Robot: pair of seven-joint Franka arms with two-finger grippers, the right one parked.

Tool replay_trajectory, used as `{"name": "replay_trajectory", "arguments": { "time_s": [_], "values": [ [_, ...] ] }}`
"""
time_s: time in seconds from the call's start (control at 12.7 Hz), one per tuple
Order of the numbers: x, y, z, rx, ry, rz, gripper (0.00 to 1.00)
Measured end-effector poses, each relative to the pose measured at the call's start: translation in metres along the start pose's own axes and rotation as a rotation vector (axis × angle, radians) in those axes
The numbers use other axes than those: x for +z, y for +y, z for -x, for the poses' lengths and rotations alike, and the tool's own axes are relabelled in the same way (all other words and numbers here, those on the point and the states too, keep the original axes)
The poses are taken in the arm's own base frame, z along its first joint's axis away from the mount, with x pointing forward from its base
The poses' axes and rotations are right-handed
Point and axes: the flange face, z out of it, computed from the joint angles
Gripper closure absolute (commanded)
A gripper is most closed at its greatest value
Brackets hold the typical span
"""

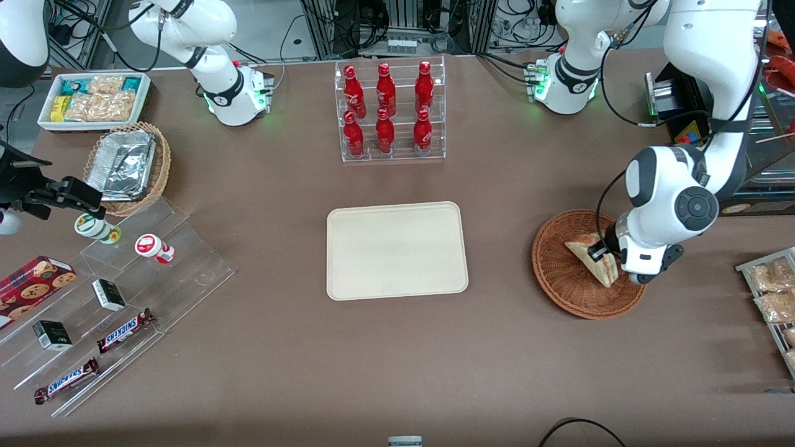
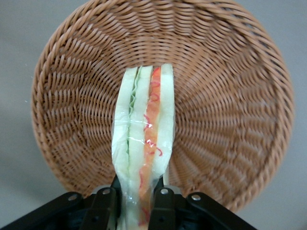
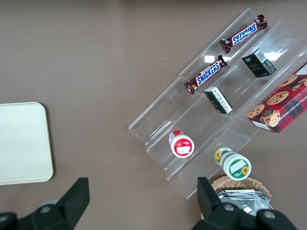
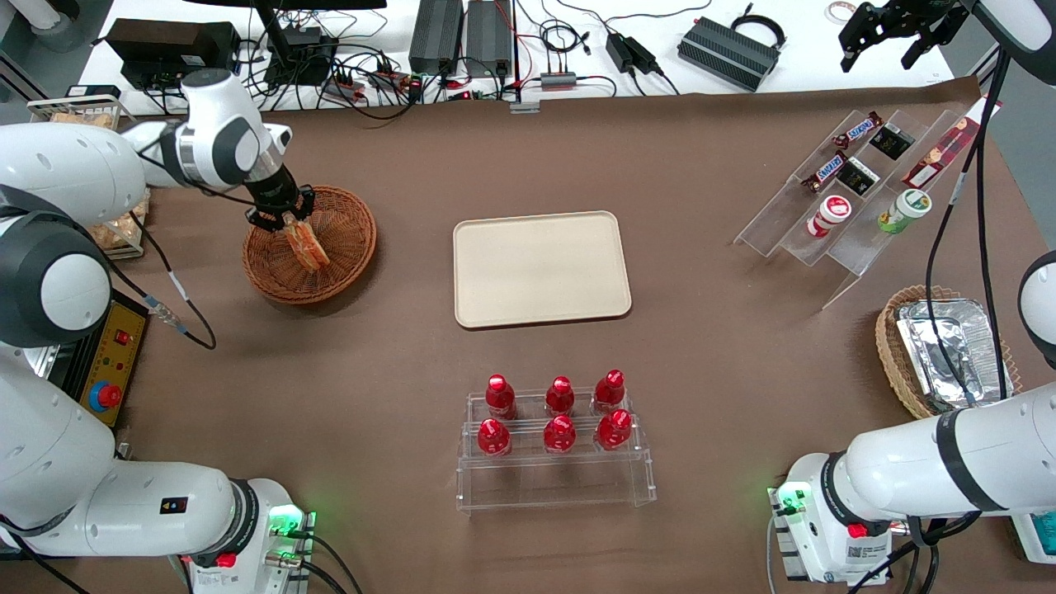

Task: Place sandwich from basket to tray
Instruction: 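Lift the sandwich with the left gripper and carry it over the tray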

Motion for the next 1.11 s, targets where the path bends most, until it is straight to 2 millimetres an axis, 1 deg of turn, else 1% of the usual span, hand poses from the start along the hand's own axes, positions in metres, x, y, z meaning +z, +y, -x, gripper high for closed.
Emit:
{"name": "replay_trajectory", "arguments": {
  "time_s": [0.16, 0.24, 0.39, 0.55, 0.71, 0.87, 0.95, 1.11],
  "values": [
    [-0.024, 0.021, 0.011, 0.115, -0.004, -0.002, 1.00],
    [-0.030, 0.036, 0.020, 0.165, -0.001, -0.002, 1.00],
    [-0.035, 0.073, 0.048, 0.255, 0.007, -0.008, 1.00],
    [-0.039, 0.119, 0.085, 0.352, 0.010, -0.021, 1.00],
    [-0.041, 0.167, 0.120, 0.421, 0.003, -0.038, 1.00],
    [-0.036, 0.213, 0.146, 0.430, -0.001, -0.050, 1.00],
    [-0.032, 0.233, 0.157, 0.425, 0.000, -0.052, 1.00],
    [-0.015, 0.270, 0.183, 0.408, 0.001, -0.057, 1.00]
  ]
}}
